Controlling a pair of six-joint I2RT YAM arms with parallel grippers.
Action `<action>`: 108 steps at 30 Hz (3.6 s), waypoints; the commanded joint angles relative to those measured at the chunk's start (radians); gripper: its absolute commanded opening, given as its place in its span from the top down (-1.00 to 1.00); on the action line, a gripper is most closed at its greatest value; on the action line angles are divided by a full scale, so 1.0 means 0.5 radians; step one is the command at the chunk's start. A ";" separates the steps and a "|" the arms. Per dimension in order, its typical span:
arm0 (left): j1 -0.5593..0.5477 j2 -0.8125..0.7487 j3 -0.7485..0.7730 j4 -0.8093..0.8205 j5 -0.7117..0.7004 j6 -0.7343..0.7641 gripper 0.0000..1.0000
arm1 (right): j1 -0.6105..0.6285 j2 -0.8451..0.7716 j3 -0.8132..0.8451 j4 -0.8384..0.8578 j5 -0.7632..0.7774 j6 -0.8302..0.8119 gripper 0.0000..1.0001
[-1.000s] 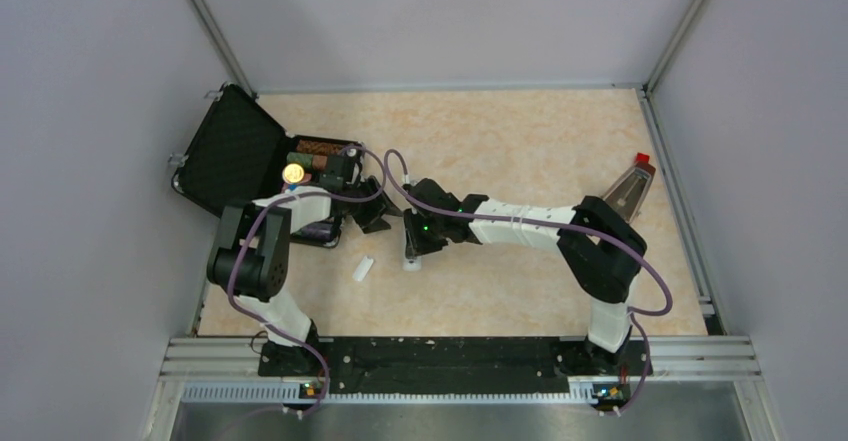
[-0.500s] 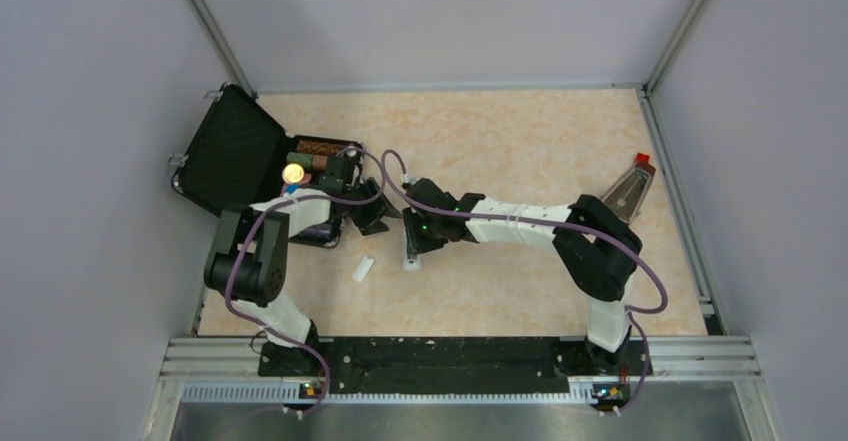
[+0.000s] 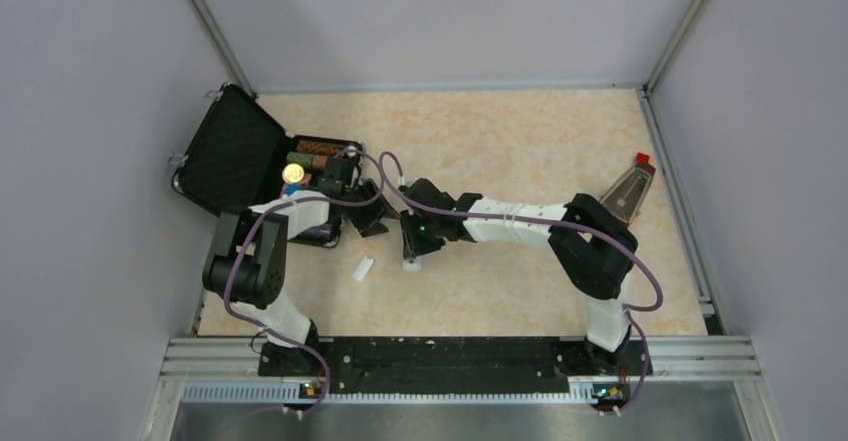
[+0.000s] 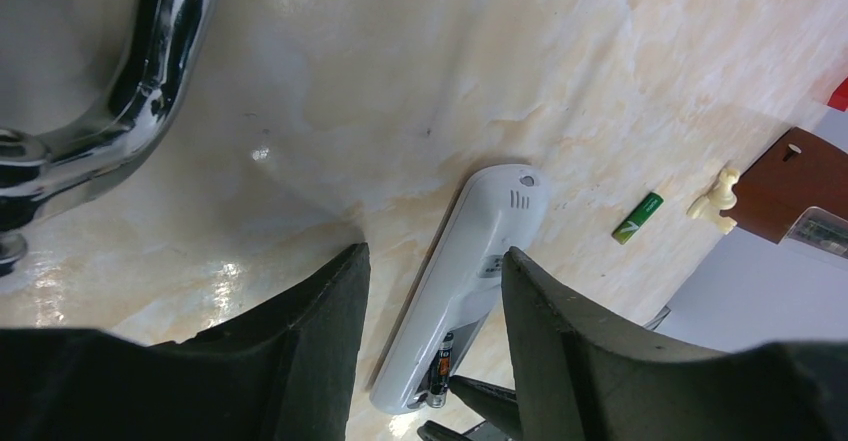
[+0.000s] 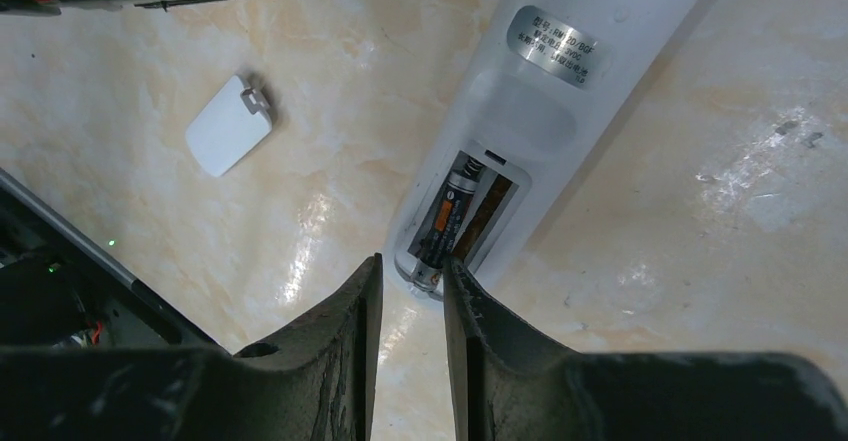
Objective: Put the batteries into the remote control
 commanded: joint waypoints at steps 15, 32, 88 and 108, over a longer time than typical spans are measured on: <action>-0.004 -0.123 -0.035 -0.040 -0.027 0.002 -0.14 | -0.041 -0.135 -0.008 0.177 -0.013 0.023 0.44; -0.007 -0.114 0.166 -0.002 0.116 0.324 -0.16 | 0.145 -0.762 -1.075 1.510 0.220 -0.946 0.48; -0.058 0.242 0.315 0.045 0.298 0.537 -0.16 | 0.257 -0.260 -0.946 1.664 0.322 -1.377 0.57; -0.076 0.217 0.380 0.013 0.164 0.442 -0.17 | 0.206 -0.605 -0.973 1.447 0.120 -1.212 -0.12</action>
